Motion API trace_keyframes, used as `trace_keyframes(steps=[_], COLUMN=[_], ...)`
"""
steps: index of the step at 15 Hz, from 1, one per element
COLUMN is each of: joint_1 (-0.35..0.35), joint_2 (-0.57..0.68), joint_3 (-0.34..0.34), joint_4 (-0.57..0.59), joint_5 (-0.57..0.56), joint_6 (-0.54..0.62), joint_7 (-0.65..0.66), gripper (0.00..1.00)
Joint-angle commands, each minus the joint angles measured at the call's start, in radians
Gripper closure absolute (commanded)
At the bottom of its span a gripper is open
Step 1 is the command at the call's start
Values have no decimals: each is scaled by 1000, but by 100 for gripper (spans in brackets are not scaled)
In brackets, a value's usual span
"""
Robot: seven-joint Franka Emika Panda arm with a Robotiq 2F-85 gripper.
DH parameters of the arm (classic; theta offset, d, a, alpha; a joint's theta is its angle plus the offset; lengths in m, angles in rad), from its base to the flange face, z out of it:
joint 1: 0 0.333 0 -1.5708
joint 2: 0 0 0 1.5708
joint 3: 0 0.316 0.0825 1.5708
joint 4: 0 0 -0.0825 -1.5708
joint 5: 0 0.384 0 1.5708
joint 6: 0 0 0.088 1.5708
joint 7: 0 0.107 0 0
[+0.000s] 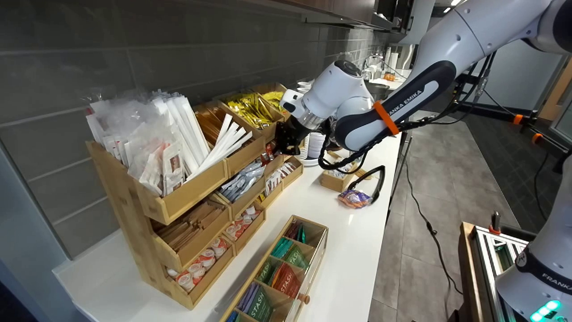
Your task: Put the orange packet in the second right middle shelf
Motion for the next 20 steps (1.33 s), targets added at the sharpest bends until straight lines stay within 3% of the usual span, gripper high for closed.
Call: trace_keyframes(steps=[1, 8, 10, 13, 14, 18, 19, 20], joint_1=[3, 10, 29, 114, 49, 77, 130, 128], joint_2=[37, 28, 14, -1, 13, 10, 17, 24], joint_3=[-1, 7, -11, -111, -38, -69, -137, -138], joint_4=[40, 27, 9, -3, 14, 15, 25, 24], joint_5=[-18, -23, -50, -189, -117, -168, -208, -214], joint_6=[27, 51, 62, 83, 52, 61, 90, 124], joint_7=[-35, -83, -74, 27, -34, 2, 34, 30], gripper=[100, 100, 100, 100, 99, 99, 100, 100])
